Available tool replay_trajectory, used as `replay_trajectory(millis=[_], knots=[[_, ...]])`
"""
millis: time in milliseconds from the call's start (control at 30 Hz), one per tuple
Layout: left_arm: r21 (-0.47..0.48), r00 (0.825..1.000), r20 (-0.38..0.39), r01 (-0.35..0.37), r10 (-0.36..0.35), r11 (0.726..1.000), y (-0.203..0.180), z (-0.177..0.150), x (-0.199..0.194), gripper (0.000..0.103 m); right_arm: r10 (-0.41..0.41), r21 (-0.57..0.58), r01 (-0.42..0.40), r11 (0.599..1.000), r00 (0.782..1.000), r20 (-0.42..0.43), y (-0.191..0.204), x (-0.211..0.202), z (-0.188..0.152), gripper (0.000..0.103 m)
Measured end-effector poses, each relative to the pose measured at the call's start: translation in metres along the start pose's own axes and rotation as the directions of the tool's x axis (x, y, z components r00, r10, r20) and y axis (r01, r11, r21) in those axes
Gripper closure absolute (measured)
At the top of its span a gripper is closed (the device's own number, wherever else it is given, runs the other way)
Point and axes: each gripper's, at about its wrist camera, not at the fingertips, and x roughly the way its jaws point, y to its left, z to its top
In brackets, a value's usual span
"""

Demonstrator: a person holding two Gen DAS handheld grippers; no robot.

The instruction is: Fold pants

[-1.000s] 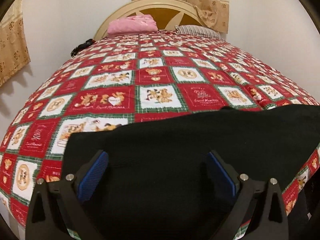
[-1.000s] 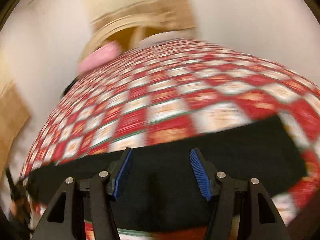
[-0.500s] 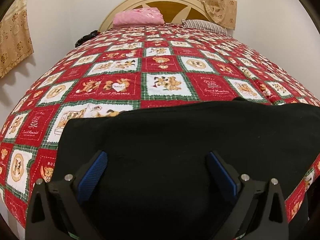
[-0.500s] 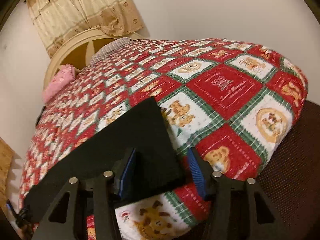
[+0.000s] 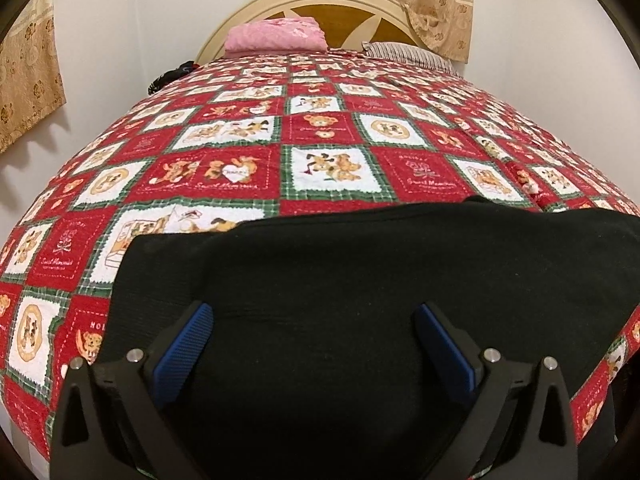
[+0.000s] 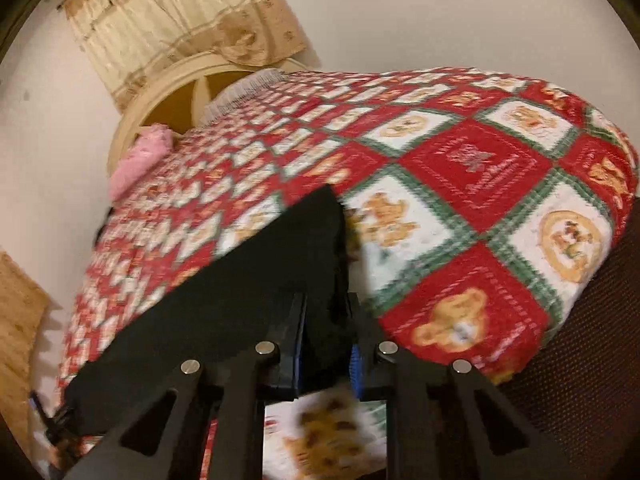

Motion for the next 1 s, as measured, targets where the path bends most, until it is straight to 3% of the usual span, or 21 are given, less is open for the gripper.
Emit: replay_trajectory(millis=[267,467,767,1000], knots=[[-0.033,0.999,0.021,0.041,-0.040,0.999,0.004,-0.003,-0.008,0.000,0.008,-0.164,0.013,0.986,0.992,0.125,0.067,-0.037,0.004,0.085],[-0.060,0.994,0.059,0.091,-0.088,0.994,0.006,-0.005,-0.024,0.000,0.081,-0.364,-0.016,0.931,0.983,0.164,0.155,-0.052,0.000,0.085],[-0.032,0.982,0.076,0.178,-0.176,0.983,-0.003,-0.005,-0.039,0.000,0.206,-0.539,-0.156,0.828,0.978,0.034,0.261,-0.021,-0.041,0.086],[-0.010,0.959,0.056,0.278,-0.277,0.961,-0.025,-0.004,-0.044,0.000,0.245,-0.626,-0.255,0.737,0.964,-0.105,0.322,0.027,-0.103,0.086]])
